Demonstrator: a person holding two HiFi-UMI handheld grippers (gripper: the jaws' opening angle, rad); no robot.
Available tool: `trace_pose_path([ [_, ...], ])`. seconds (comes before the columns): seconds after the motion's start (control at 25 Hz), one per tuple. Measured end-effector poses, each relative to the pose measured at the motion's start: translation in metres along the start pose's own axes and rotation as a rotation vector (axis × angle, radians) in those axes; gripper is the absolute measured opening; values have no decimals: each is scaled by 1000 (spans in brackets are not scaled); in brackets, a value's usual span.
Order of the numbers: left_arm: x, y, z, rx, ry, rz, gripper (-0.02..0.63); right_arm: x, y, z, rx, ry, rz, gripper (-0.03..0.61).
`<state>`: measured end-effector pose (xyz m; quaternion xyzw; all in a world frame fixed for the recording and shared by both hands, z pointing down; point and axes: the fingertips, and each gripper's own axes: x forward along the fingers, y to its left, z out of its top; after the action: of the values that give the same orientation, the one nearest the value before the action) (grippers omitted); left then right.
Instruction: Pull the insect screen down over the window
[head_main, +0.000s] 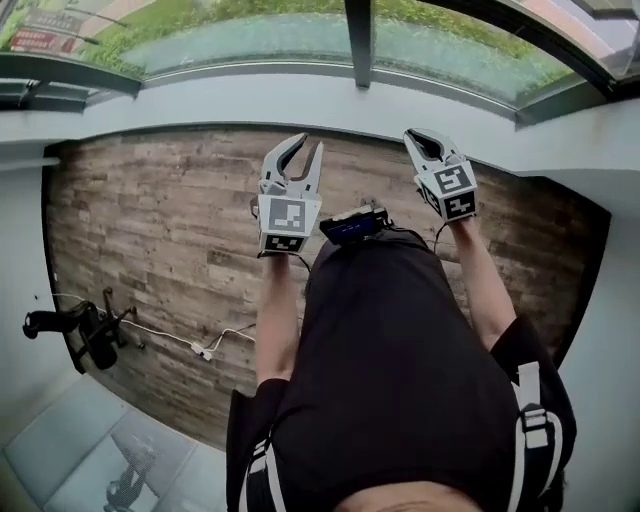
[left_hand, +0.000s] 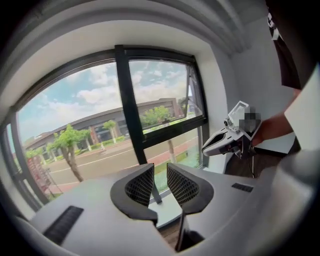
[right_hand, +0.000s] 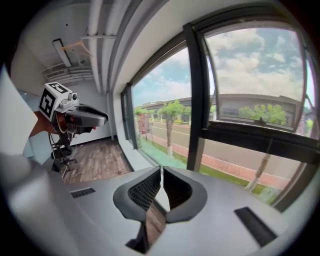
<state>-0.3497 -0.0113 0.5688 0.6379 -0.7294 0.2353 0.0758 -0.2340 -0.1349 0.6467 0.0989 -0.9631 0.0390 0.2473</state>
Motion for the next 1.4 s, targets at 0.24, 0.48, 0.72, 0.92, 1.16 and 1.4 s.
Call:
trace_pose_path([
  [0.24,25,-59,45,124,-119,-288,84,-108,-43,-32,290,-98,-311,23],
  [0.48,3,-131,47,90,-200,-497,84,-224,-5,-90,556,-175,-509,23],
  [0.72,-48,-176,33,24,-247,-581,84,-292,45,-124,631,-198,-597,14],
  [0.92,-79,-184,38,38,-260,-553,84,-306,60,-113,598,-255,-562,11],
  [1.16,-69,-197,81,33,-271,-481,84,-321,31,-89,552,-291,-490,9],
  [1.4,-82,-253,84,89,-233,-494,84,-360,22,-120,585,-310,-465,9],
])
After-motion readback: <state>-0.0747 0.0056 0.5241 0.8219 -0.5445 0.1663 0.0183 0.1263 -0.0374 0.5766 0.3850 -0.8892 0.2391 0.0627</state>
